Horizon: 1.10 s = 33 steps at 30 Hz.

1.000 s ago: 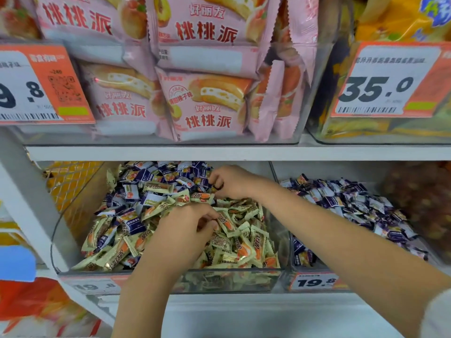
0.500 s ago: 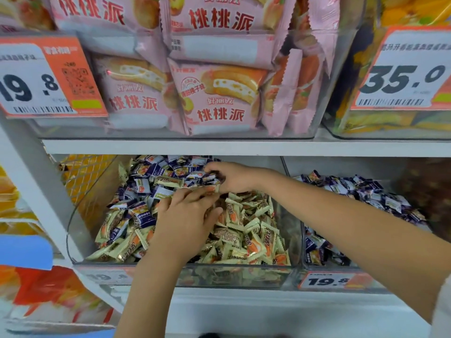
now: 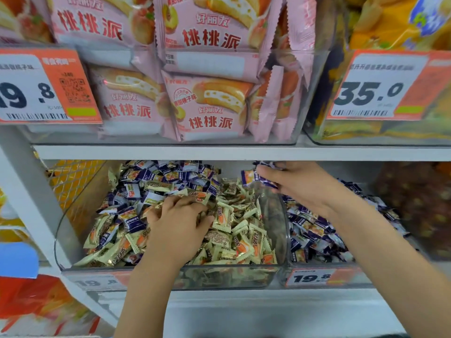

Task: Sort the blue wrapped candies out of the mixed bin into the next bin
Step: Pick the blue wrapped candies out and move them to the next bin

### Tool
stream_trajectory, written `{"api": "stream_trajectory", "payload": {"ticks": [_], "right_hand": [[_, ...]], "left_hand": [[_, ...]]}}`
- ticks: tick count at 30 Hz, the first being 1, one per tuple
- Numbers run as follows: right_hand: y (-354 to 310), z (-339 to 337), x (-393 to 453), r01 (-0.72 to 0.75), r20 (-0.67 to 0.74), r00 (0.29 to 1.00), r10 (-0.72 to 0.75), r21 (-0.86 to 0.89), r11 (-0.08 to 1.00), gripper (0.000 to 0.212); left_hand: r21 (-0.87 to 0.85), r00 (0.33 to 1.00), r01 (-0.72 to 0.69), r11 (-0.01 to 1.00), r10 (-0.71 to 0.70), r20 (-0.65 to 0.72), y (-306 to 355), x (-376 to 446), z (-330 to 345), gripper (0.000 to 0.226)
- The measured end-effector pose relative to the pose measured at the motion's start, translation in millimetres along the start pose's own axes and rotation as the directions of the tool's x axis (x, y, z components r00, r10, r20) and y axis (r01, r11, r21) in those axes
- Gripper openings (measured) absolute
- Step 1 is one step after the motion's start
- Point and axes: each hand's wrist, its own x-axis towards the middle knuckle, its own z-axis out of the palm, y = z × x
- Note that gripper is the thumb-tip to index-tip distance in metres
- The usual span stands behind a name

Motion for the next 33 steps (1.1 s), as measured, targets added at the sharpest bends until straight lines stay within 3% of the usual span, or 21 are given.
{"api": "stream_trajectory", "payload": {"ticks": [2,4,8,11,13,14,16,18,22,24,26,27,28,30,33], "right_hand": [[7,-30,-32,0.053,-0.083,0.996,-0.042,0.125,0.991,0.011],[23,-60,-52,0.051,-0.159,0.987,-0.024,0.169,0.984,0.011],[55,-93,-70,-0.157,-0.186,0.97,0.156,0.006,0.988,0.032],[58,-98,-71,-0.081,-0.366,0.93,0.029,-0.127,0.989,0.041],[60,-89,-66,-0.023,-0.263,0.963,-0.052,-0.274,0.961,0.041],[67,-82,-61,-0.027,-0.099,0.995,-0.019,-0.443,0.896,0.043],[90,-72,-44,0.0,0.152,0.965,0.213,-0.814,0.581,0.052],[102,-70,-23,0.013,0.141,0.934,0.327,-0.931,0.364,0.056],[106,-79,5,-0.104,0.001,0.937,0.348,-0.953,0.283,0.056],[104,-77,5,-0.106,0.004,0.969,0.248,-0.896,0.43,0.059],[88,-63,-8,-0.037,-0.108,0.991,-0.074,-0.774,0.632,0.045],[76,-54,-16,0.058,-0.183,0.945,-0.271,-0.721,0.691,0.032],[62,-43,-23,0.169,-0.216,0.881,-0.421,-0.688,0.706,0.024],[28,-13,-37,0.366,-0.146,0.816,-0.56,-0.619,0.695,0.022],[-1,39,-24,0.49,0.118,0.839,-0.531,-0.589,0.643,0.024]], "left_hand": [[-0.027,1.0,0.012,1.0,-0.012,0.004,3,-3,1,0.032],[-0.031,1.0,0.013,0.999,-0.013,0.002,6,-6,0,0.033],[-0.06,0.999,0.007,0.998,-0.009,-0.044,13,-11,-5,0.029],[-0.201,0.99,-0.014,0.98,-0.015,-0.143,17,-12,-8,0.026],[-0.216,0.987,-0.041,0.975,0.006,-0.161,19,-12,-8,0.023],[-0.207,0.987,-0.055,0.977,0.022,-0.16,19,-12,-7,0.021],[-0.189,0.987,-0.076,0.979,0.047,-0.155,20,-12,-7,0.019],[-0.188,0.986,-0.089,0.978,0.06,-0.153,20,-11,-6,0.017],[-0.207,0.986,-0.111,0.972,0.082,-0.146,16,-10,-5,0.015],[-0.217,0.988,-0.123,0.968,0.099,-0.117,11,-9,-5,0.014],[-0.255,0.99,-0.131,0.958,0.112,-0.087,1,-9,-6,0.014],[-0.282,0.99,-0.137,0.95,0.119,-0.081,-3,-8,-6,0.017],[-0.304,0.989,-0.144,0.942,0.125,-0.082,-8,-7,-6,0.02],[-0.331,0.989,-0.146,0.932,0.125,-0.083,-13,-8,-8,0.021],[-0.334,0.989,-0.137,0.933,0.111,-0.095,-16,-10,-10,0.013]]}}
